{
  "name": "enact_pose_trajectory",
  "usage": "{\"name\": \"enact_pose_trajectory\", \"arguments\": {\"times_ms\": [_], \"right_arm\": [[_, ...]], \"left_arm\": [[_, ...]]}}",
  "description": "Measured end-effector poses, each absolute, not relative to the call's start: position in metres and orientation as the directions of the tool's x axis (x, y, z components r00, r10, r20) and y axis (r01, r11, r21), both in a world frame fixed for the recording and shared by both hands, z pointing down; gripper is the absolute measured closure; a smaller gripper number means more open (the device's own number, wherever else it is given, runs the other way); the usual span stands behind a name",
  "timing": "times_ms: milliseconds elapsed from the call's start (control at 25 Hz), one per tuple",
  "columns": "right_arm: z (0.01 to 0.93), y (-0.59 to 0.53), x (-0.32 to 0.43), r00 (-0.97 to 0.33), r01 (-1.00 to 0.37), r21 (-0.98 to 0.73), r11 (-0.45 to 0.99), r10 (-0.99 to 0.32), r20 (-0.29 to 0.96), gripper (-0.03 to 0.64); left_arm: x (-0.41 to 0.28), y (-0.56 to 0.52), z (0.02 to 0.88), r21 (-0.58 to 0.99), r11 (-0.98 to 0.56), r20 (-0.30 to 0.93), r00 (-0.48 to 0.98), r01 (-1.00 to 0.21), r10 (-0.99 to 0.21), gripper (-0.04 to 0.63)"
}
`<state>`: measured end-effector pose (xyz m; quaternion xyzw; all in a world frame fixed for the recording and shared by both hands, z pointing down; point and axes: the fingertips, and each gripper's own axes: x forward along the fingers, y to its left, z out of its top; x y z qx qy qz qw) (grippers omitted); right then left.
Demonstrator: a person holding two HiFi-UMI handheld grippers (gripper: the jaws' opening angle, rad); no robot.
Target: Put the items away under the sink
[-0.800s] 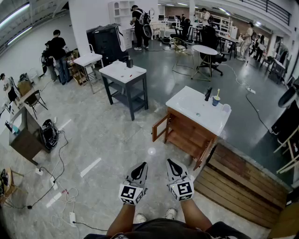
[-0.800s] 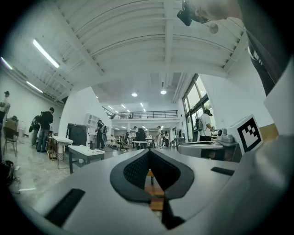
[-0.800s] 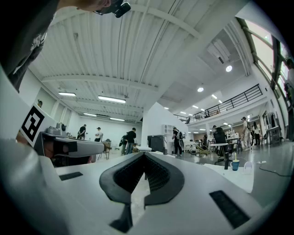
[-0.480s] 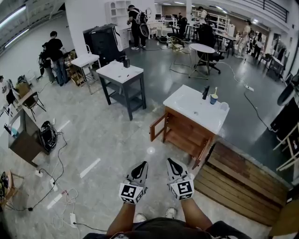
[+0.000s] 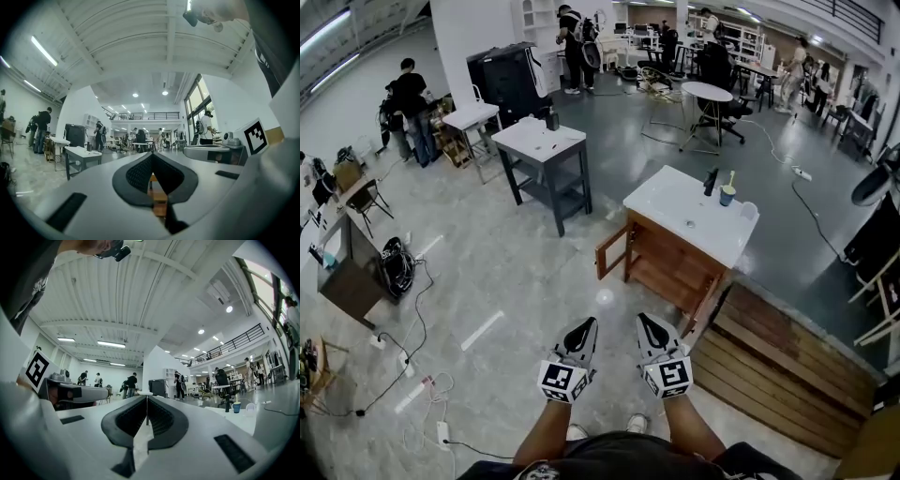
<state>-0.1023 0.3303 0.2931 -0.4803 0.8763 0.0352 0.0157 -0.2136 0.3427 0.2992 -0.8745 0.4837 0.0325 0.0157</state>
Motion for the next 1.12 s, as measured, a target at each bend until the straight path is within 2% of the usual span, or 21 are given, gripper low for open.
{"name": "enact_pose_trajectory", "arguments": {"times_ms": [520,880,1120], "right_arm": [[0.304,0.294,-0.04,-0.503,-0.864,0.003,0.503,-0.863,-0.048,0.592],[0.303,0.219,-0.065,-0.463,-0.886,0.013,0.463,-0.885,-0.037,0.592],[0.298,0.155,-0.107,-0.446,-0.895,-0.002,0.447,-0.894,-0.047,0.592]], "left_arm": [[-0.158,0.305,0.307,0.021,-0.568,-0.056,0.566,-0.823,-0.823,0.595],[-0.171,0.22,0.299,0.06,-0.629,-0.09,0.624,-0.775,-0.776,0.595],[-0.205,0.158,0.288,0.001,-0.668,-0.089,0.665,-0.744,-0.741,0.595]]}}
